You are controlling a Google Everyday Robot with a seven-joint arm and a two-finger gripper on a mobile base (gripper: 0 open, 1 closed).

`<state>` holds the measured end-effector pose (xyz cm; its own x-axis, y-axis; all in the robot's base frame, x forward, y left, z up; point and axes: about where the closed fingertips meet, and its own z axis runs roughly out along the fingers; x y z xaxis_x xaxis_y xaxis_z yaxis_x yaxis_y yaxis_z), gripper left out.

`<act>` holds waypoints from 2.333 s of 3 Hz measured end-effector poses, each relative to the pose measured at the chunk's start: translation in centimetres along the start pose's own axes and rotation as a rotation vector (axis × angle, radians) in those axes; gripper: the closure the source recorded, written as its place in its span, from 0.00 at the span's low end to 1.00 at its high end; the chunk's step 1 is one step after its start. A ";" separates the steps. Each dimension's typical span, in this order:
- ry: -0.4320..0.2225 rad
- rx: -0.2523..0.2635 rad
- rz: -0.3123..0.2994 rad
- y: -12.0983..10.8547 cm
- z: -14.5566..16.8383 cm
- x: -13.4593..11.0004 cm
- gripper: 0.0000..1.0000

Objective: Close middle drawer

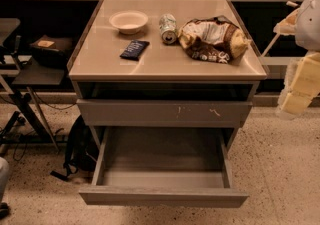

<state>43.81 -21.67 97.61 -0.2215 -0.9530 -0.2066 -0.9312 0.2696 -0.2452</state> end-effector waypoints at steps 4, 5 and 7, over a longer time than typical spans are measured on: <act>-0.231 0.105 -0.065 9.9 2.3 1.3 0.00; -0.332 0.139 -0.081 13.4 6.5 -0.9 0.00; -0.391 -0.108 -0.016 21.9 26.6 -3.7 0.00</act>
Offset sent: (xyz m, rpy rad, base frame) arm -0.0378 0.0044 -0.0328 0.0812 -0.0119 0.0830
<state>31.93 -8.57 67.81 -0.0989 -0.8272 -0.5531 -0.9633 0.2190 -0.1552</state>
